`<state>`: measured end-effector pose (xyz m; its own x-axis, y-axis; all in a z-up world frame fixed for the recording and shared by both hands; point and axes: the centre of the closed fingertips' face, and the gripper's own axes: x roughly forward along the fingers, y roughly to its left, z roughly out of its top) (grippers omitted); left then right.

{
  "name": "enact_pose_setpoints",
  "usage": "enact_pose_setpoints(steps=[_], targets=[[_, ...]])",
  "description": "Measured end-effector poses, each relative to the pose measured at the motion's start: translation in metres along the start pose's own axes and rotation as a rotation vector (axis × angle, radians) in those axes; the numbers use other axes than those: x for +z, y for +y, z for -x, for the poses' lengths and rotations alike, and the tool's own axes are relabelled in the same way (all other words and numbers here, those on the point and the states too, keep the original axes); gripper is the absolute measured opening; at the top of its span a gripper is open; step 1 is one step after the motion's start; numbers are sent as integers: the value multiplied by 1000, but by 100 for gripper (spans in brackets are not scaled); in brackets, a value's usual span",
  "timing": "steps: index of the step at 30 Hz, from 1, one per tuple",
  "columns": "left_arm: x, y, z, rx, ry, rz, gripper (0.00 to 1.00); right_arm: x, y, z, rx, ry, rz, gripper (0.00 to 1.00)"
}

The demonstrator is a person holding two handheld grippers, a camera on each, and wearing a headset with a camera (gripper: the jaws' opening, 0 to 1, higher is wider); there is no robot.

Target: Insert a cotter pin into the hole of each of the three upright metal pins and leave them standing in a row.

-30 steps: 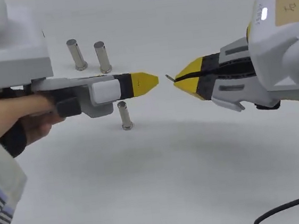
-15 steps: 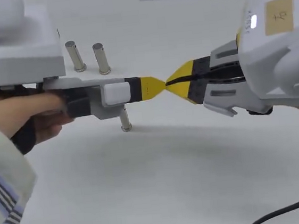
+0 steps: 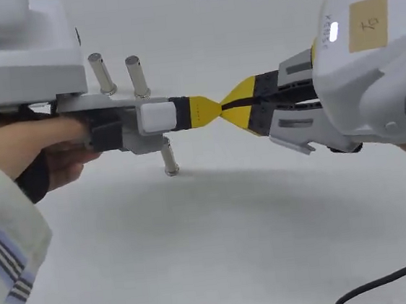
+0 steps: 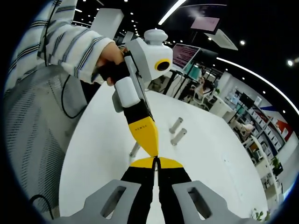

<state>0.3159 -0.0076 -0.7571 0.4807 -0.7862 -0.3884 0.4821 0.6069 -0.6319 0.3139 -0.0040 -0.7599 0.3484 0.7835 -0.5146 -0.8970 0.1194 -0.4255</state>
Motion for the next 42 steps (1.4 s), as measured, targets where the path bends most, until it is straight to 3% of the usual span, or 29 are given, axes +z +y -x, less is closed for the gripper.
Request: enact_pose_setpoints(steps=[18,30,35,42], targets=[[-5,-5,1,-24,11,116,0,2,3,2,6,14,73,2],[-2,-8,4,-40,-18,140,0,5,1,3,10,-3,79,2],[-6,-10,5,-49,2,128,0,5,-1,3,14,-11,78,3],[-5,-7,4,-44,-2,126,0,4,2,4,17,-6,79,2]])
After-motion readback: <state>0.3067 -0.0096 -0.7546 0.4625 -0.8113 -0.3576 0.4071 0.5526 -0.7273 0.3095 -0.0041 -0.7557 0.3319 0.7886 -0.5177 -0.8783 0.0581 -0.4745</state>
